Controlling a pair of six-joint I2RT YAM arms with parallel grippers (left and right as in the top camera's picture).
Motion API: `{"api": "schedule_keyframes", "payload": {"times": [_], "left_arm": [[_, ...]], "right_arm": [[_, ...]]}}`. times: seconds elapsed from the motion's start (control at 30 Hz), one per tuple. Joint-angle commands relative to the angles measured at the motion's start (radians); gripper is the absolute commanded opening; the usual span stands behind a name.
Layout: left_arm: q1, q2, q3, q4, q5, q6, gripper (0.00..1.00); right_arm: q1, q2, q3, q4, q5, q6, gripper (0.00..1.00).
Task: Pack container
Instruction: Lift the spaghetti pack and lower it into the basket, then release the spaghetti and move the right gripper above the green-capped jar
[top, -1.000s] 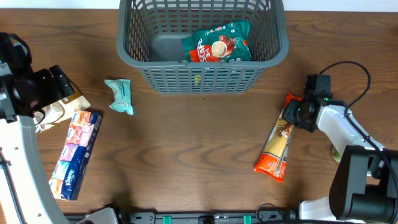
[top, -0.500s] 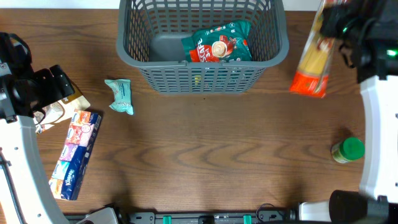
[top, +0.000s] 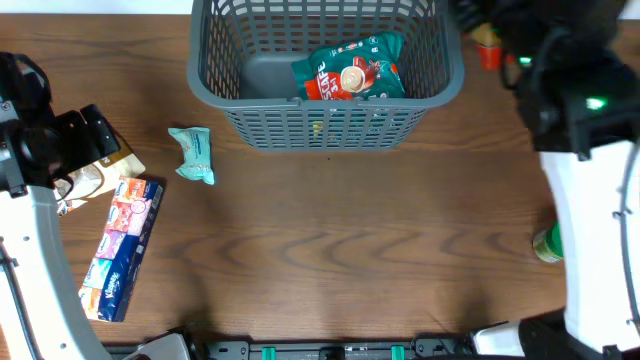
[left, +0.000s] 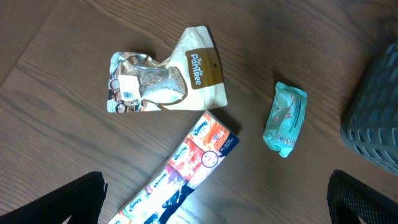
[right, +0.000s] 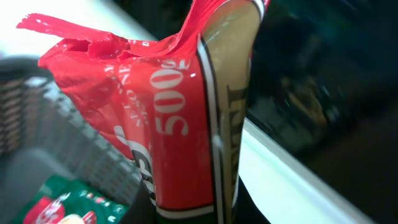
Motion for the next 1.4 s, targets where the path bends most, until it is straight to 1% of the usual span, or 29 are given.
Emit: {"api": "schedule_keyframes", "payload": {"times": [0.0, 0.07, 0.23, 0.33, 0.5, 0.6, 0.67, 0.8, 1.1, 1.13, 1.17, 1.2, 1.27, 1.37], "left_arm": [[0.004, -0.009, -0.004, -0.006, 0.0, 0.01, 0.98], [0.003, -0.009, -0.004, -0.006, 0.0, 0.01, 0.99], [0.003, -0.009, -0.004, -0.01, 0.008, 0.01, 0.99], [0.003, -0.009, -0.004, -0.01, 0.023, 0.011, 0.99], [0.003, -0.009, -0.004, -0.009, 0.022, 0.011, 0.99], [0.003, -0.009, -0.004, -0.009, 0.022, 0.011, 0.99], [0.003, -0.009, -0.004, -0.009, 0.022, 0.011, 0.99], [0.003, -0.009, -0.004, -0.009, 0.022, 0.011, 0.99], [0.003, -0.009, -0.004, -0.009, 0.022, 0.011, 0.98], [0.003, -0.009, -0.004, -0.009, 0.022, 0.011, 0.99], [0.003, -0.009, -0.004, -0.009, 0.023, 0.011, 0.99], [0.003, -0.009, -0.004, -0.009, 0.023, 0.011, 0.99], [0.003, -0.009, -0.004, -0.009, 0.023, 0.011, 0.99], [0.003, -0.009, -0.004, -0.009, 0.023, 0.011, 0.99]], "right_arm": [[0.062, 0.042, 0.026, 0.038, -0.114, -0.284, 0.01], [0.092, 0.072, 0.026, 0.07, -0.151, -0.315, 0.01], [0.152, 0.137, 0.026, 0.157, -0.153, -0.313, 0.01], [0.175, 0.18, 0.026, 0.166, -0.154, -0.312, 0.01], [0.202, 0.265, 0.026, 0.098, -0.162, -0.241, 0.01], [0.21, 0.331, 0.026, 0.055, -0.174, -0.145, 0.01], [0.21, 0.372, 0.026, 0.02, -0.198, -0.109, 0.01], [0.198, 0.439, 0.026, -0.071, -0.312, -0.11, 0.01], [0.192, 0.539, 0.026, -0.143, -0.317, -0.109, 0.01], [0.192, 0.546, 0.026, -0.149, -0.318, -0.109, 0.13], [0.192, 0.547, 0.026, -0.153, -0.317, -0.101, 0.49], [0.192, 0.547, 0.026, -0.154, -0.317, -0.081, 0.98], [0.192, 0.541, 0.028, -0.154, -0.325, -0.046, 0.99], [0.186, 0.51, 0.047, -0.138, -0.391, -0.045, 0.99]]}}
